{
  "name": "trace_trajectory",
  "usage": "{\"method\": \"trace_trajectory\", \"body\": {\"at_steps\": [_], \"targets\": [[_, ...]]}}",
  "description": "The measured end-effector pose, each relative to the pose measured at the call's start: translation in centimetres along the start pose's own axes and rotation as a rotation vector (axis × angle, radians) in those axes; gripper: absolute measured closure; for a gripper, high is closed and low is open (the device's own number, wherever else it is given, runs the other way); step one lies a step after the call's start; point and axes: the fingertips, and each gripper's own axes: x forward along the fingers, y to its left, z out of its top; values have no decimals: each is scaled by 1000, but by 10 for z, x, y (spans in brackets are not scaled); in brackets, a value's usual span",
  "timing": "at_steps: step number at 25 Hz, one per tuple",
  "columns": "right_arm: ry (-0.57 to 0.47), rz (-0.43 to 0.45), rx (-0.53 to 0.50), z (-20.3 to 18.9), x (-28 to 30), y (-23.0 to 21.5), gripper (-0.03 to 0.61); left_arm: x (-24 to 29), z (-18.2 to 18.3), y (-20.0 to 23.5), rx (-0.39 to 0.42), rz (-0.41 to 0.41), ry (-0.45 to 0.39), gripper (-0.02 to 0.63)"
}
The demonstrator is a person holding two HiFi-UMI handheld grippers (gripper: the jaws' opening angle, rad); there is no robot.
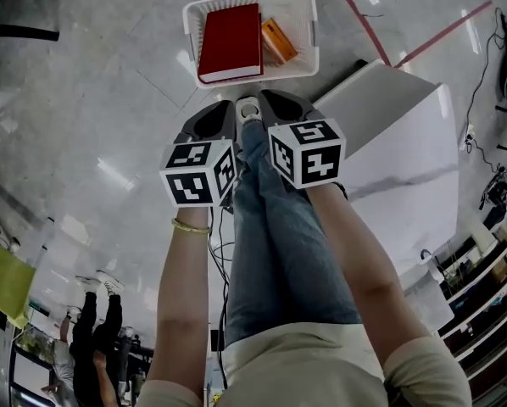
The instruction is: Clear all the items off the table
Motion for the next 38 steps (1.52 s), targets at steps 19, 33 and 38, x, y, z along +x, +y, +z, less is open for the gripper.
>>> {"method": "trace_trajectory", "body": {"at_steps": [19, 33, 38], "targets": [[-112, 11, -11, -27, -91, 36, 580, -77, -24, -65, 85, -28, -62, 604], [-165, 7, -83, -34, -202, 82, 580, -173, -24, -137, 80, -120, -120, 604], [-195, 1, -130, -29, -245, 97, 580, -214, -21, -161, 117, -102, -139, 604]]}}
